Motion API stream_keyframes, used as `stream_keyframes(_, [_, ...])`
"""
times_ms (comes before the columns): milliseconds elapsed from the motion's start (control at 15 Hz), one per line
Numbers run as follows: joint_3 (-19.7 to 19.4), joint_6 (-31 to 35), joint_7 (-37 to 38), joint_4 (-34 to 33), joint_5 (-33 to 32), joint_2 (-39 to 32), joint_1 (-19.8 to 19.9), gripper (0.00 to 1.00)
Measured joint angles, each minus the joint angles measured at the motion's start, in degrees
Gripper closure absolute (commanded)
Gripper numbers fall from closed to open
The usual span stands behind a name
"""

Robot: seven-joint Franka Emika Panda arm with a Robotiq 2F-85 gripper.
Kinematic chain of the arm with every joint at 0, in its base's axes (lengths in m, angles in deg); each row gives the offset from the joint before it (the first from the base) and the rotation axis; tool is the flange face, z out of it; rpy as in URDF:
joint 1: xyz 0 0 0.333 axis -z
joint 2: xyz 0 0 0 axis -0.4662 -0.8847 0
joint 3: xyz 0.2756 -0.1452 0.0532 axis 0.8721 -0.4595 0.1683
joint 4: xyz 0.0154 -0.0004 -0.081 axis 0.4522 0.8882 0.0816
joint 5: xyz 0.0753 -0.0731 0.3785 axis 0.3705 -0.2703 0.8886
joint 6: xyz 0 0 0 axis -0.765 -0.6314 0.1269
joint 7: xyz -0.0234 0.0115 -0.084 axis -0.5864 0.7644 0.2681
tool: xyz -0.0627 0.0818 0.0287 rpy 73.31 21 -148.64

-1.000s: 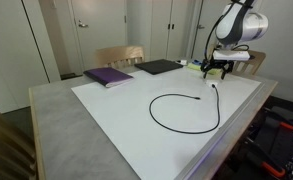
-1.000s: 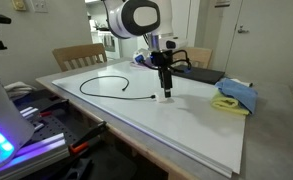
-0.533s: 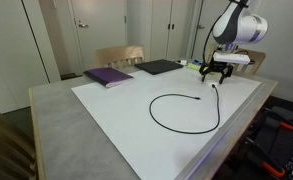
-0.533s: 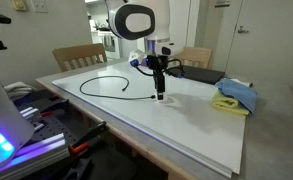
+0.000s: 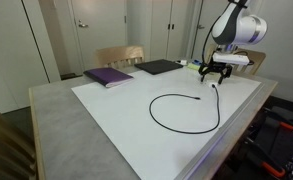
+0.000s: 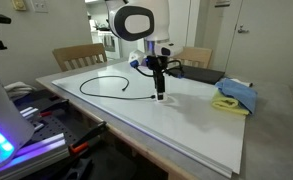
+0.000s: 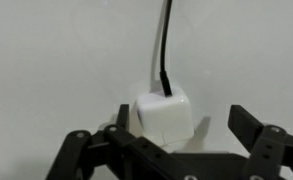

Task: Fold the charging cable

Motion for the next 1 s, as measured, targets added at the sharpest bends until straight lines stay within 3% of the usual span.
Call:
stream_keyframes(133, [0.2, 0.5, -1.5, -0.2, 0.0, -0.6, 0.1, 0.00])
stream_keyframes(200, [0.8, 0.7, -2.6, -0.4, 0.0, -1.1, 0.5, 0.06])
stream_keyframes(267, [1.6, 0.7, -3.5, -0.7, 0.1, -1.6, 1.2, 0.28])
stream_keyframes(400, [3.0, 0.7, -5.0, -1.6, 0.1, -2.7, 2.5, 0.32])
stream_keyframes(800, [3.4, 0.8, -6.0, -3.4, 0.1, -3.4, 3.4, 0.72])
stream_keyframes(1000, [3.5, 0.9, -6.0, -4.1, -0.2, -3.7, 3.0, 0.72])
